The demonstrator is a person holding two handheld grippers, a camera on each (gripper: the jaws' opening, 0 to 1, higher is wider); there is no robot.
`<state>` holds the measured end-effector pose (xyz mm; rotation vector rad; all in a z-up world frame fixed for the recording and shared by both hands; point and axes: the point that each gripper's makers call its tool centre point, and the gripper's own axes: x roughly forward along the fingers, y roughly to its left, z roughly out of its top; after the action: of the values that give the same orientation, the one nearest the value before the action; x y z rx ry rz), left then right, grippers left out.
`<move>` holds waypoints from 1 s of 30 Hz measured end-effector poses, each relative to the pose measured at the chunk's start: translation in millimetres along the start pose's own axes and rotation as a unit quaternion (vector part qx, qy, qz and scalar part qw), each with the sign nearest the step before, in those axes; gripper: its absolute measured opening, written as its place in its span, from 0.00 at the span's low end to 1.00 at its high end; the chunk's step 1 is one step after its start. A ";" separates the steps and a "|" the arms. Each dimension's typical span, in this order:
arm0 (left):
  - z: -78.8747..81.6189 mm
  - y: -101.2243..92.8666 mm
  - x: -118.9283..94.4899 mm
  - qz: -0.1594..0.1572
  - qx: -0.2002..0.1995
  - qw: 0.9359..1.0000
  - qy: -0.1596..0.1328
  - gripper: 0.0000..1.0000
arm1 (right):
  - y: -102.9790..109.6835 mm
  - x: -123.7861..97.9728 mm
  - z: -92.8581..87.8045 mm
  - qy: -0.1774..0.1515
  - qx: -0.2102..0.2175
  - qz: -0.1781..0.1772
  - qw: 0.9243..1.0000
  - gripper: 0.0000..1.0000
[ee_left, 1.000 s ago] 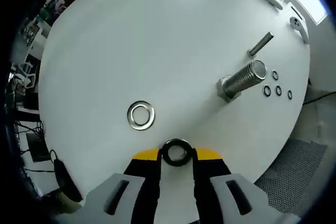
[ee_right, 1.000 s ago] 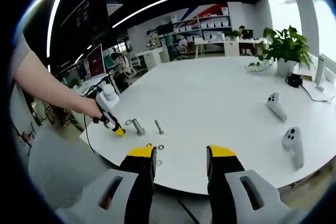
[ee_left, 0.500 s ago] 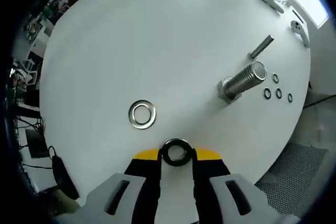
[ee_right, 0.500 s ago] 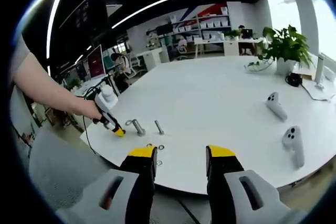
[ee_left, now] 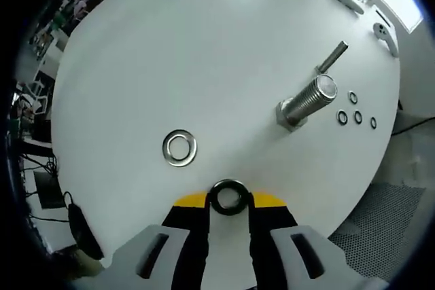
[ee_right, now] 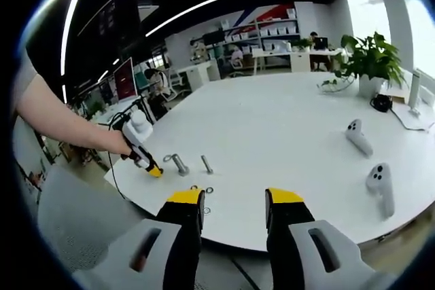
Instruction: Place the washer onto the threaded stud by aligning its center hole with the stud, sliding it down to the base, and recovering from edge contact or off-axis alignment until the washer reaches the visible bottom stop.
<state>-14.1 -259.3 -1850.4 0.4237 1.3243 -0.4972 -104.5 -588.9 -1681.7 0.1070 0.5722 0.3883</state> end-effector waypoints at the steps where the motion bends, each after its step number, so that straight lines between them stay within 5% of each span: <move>1: -0.2 -0.5 -0.5 0.001 0.003 1.000 -0.002 0.19 | 0.0 -0.2 0.1 0.000 0.000 0.000 1.000 0.38; 11: 2.1 -2.3 -4.1 0.003 0.037 0.999 -0.005 0.19 | -0.5 -0.1 0.1 0.000 0.000 -0.001 1.000 0.38; 30: 41.9 -18.3 -45.0 -0.021 0.068 0.995 -0.073 0.19 | 0.9 0.5 -0.2 0.002 -0.002 0.001 1.000 0.38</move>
<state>1.7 -293.1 -1798.2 0.4635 1.1650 -0.6450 -104.5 -587.9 -1682.0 0.1035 0.5747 0.3922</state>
